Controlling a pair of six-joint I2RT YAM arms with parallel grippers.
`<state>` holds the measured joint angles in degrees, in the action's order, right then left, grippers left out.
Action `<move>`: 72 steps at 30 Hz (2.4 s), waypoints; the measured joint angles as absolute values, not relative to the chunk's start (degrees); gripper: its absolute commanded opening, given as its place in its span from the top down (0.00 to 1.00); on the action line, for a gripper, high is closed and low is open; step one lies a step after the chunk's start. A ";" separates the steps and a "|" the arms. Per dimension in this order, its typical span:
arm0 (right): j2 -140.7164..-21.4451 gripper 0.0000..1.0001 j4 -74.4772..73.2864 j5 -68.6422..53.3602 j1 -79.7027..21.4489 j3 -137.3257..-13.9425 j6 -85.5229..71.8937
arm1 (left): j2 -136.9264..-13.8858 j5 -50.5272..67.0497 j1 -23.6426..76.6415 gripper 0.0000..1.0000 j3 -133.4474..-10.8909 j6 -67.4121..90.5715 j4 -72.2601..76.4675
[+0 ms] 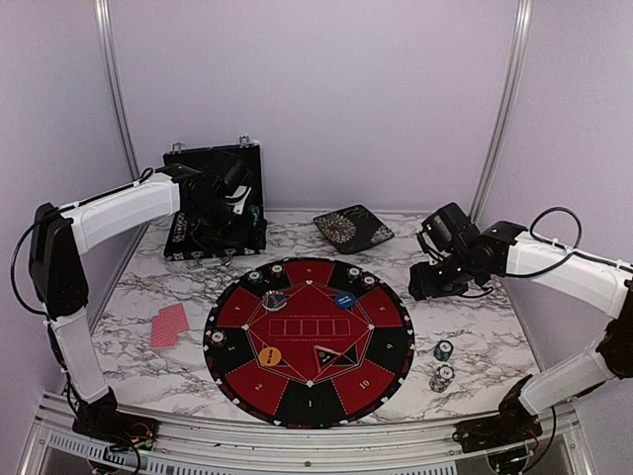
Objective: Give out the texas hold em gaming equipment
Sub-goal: Move the poker chips pile to the dealer area, then pick up the pile of poker chips from the center of the board.
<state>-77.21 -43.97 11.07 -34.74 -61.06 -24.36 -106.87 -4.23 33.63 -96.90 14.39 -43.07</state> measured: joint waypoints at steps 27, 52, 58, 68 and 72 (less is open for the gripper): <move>-73.49 0.28 -46.87 7.79 -30.24 -42.74 -33.67 | -98.59 -1.28 33.61 0.01 -85.95 13.80 -35.35; -76.27 0.41 -41.74 5.15 -29.82 -36.88 -37.85 | -98.52 -0.58 33.61 0.01 -84.99 13.63 -34.48; -76.23 0.47 -41.23 5.65 -29.82 -36.60 -37.98 | -98.52 -0.47 33.61 0.01 -84.99 13.63 -34.48; -76.47 0.58 -40.18 6.61 -29.80 -36.58 -37.78 | -98.52 0.47 33.63 0.01 -84.97 13.65 -34.46; -76.60 0.63 -40.07 6.81 -29.80 -36.69 -37.69 | -98.52 0.73 33.63 0.01 -84.90 13.63 -34.30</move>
